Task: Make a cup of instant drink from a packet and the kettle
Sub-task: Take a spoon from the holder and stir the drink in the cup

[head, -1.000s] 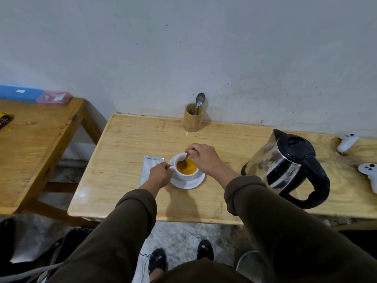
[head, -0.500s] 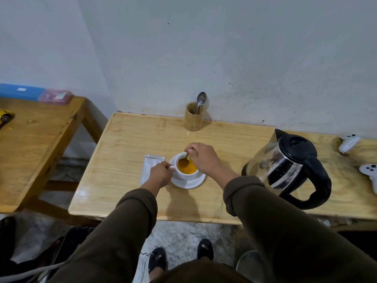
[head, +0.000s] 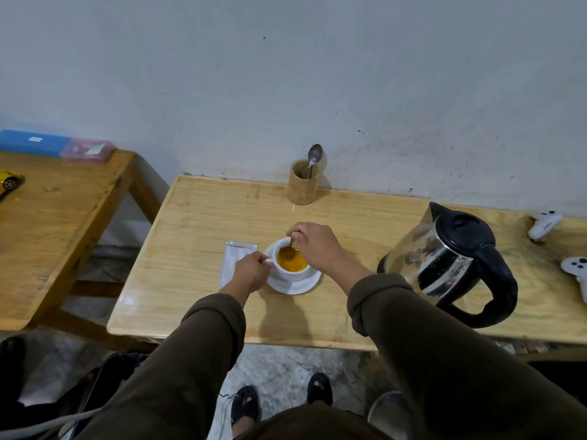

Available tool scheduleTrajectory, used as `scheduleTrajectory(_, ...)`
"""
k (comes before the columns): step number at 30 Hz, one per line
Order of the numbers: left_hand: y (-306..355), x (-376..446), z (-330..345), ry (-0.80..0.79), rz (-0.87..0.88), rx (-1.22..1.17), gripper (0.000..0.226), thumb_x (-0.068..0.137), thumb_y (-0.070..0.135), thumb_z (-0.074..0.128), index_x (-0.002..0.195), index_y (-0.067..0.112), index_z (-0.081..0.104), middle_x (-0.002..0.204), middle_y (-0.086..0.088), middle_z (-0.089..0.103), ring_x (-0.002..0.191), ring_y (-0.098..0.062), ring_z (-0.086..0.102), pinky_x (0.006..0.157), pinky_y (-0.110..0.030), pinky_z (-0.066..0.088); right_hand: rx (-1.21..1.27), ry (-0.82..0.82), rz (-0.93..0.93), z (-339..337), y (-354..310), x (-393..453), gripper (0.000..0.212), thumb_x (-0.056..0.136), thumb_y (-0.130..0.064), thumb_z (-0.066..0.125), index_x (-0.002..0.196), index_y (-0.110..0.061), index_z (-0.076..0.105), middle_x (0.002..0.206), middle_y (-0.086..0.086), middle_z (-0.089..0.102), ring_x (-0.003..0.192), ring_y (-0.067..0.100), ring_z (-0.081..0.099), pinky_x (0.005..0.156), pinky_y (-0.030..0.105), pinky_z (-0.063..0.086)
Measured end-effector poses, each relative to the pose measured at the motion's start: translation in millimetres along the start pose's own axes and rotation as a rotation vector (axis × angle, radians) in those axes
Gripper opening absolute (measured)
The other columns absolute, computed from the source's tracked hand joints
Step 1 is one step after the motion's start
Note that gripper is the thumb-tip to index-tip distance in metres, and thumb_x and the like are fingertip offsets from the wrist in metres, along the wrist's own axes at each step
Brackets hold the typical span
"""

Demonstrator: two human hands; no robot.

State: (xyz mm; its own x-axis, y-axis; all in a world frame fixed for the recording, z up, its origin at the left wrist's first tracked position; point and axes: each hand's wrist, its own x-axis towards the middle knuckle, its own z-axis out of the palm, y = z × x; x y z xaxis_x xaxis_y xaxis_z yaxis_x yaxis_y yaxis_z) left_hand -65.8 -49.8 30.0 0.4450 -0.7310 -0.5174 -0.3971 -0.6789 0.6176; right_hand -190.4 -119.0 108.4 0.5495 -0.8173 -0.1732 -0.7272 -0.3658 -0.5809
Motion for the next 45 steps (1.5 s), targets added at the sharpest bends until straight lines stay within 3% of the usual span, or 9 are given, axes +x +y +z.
scheduleTrajectory(3, 0.0, -0.4, -0.2, 0.002, 0.01, 0.006, 0.032, 0.097, 0.028, 0.044, 0.12, 0.011, 0.058, 0.121, -0.015, 0.064, 0.111, -0.034, 0.06, 0.091, -0.036, 0.049, 0.036, -0.001, 0.02, -1.0, 1.0, 0.4, 0.027, 0.097, -0.013, 0.04, 0.101, -0.007, 0.066, 0.105, 0.012, 0.069, 0.099, 0.027, 0.061, 0.083, 0.033, 0.047)
scheduleTrajectory(9, -0.1, -0.9, -0.4, 0.011, 0.029, 0.036, 0.033, 0.097, 0.029, 0.044, 0.12, 0.011, 0.058, 0.121, -0.014, 0.064, 0.109, -0.033, 0.06, 0.091, -0.036, 0.049, -0.155, 0.042, 0.007, -1.4, 4.1, 3.3, 0.025, 0.096, -0.008, 0.045, 0.113, -0.01, 0.063, 0.113, 0.013, 0.062, 0.105, 0.029, 0.057, 0.08, 0.031, 0.044)
scheduleTrajectory(15, 0.1, -0.1, 0.2, 0.008, 0.019, 0.023, 0.032, 0.097, 0.028, 0.044, 0.118, 0.01, 0.058, 0.119, -0.014, 0.064, 0.108, -0.032, 0.06, 0.087, -0.035, 0.048, 0.081, 0.005, 0.006, -3.0, 1.0, -1.2, 0.029, 0.096, -0.012, 0.042, 0.106, -0.01, 0.069, 0.115, 0.01, 0.068, 0.108, 0.025, 0.06, 0.09, 0.029, 0.044)
scheduleTrajectory(20, 0.3, -0.1, 0.6, 0.014, 0.025, 0.038, 0.033, 0.097, 0.029, 0.044, 0.121, 0.011, 0.058, 0.122, -0.014, 0.063, 0.109, -0.032, 0.06, 0.09, -0.036, 0.049, 0.016, 0.026, 0.056, -3.8, 4.9, 1.7, 0.026, 0.096, -0.009, 0.04, 0.099, -0.008, 0.066, 0.103, 0.012, 0.067, 0.098, 0.028, 0.061, 0.075, 0.029, 0.042)
scheduleTrajectory(28, 0.5, 0.0, 1.1, 0.014, 0.02, 0.04, 0.033, 0.097, 0.029, 0.043, 0.121, 0.011, 0.057, 0.122, -0.014, 0.063, 0.109, -0.033, 0.06, 0.09, -0.037, 0.049, 0.048, 0.026, 0.023, -2.8, 2.7, -2.2, 0.03, 0.098, -0.012, 0.041, 0.112, -0.009, 0.068, 0.119, 0.011, 0.065, 0.112, 0.025, 0.056, 0.092, 0.028, 0.042)
scheduleTrajectory(32, -0.6, 0.1, 1.4, 0.016, 0.022, 0.034, 0.032, 0.097, 0.029, 0.044, 0.12, 0.011, 0.058, 0.122, -0.014, 0.063, 0.109, -0.032, 0.059, 0.091, -0.037, 0.048, 0.171, -0.002, 0.046, -3.1, 1.2, -3.3, 0.027, 0.093, -0.008, 0.045, 0.102, -0.007, 0.07, 0.108, 0.012, 0.071, 0.103, 0.026, 0.064, 0.095, 0.034, 0.049)
scheduleTrajectory(34, -0.1, -0.1, 1.7, 0.02, 0.02, 0.019, 0.033, 0.097, 0.028, 0.044, 0.121, 0.01, 0.057, 0.123, -0.013, 0.062, 0.111, -0.031, 0.058, 0.091, -0.037, 0.048, 0.177, -0.013, 0.064, -2.6, 2.5, -1.7, 0.026, 0.092, -0.008, 0.044, 0.098, -0.006, 0.069, 0.103, 0.013, 0.071, 0.1, 0.028, 0.065, 0.093, 0.037, 0.05)
scheduleTrajectory(38, 0.8, 0.1, 1.5, 0.026, 0.019, 0.029, 0.033, 0.097, 0.029, 0.043, 0.122, 0.011, 0.057, 0.124, -0.013, 0.061, 0.113, -0.03, 0.057, 0.092, -0.036, 0.048, 0.03, 0.03, 0.074, -1.1, 7.1, 1.8, 0.027, 0.096, -0.011, 0.041, 0.102, -0.008, 0.067, 0.109, 0.012, 0.066, 0.103, 0.027, 0.06, 0.08, 0.028, 0.044)
scheduleTrajectory(45, 0.4, 0.4, 1.6, 0.026, 0.019, 0.053, 0.034, 0.098, 0.028, 0.043, 0.122, 0.01, 0.057, 0.124, -0.014, 0.062, 0.113, -0.03, 0.056, 0.091, -0.035, 0.047, 0.129, 0.029, 0.058, -2.2, 8.8, -2.7, 0.029, 0.097, -0.012, 0.043, 0.11, -0.01, 0.068, 0.117, 0.011, 0.069, 0.11, 0.024, 0.061, 0.097, 0.029, 0.044)
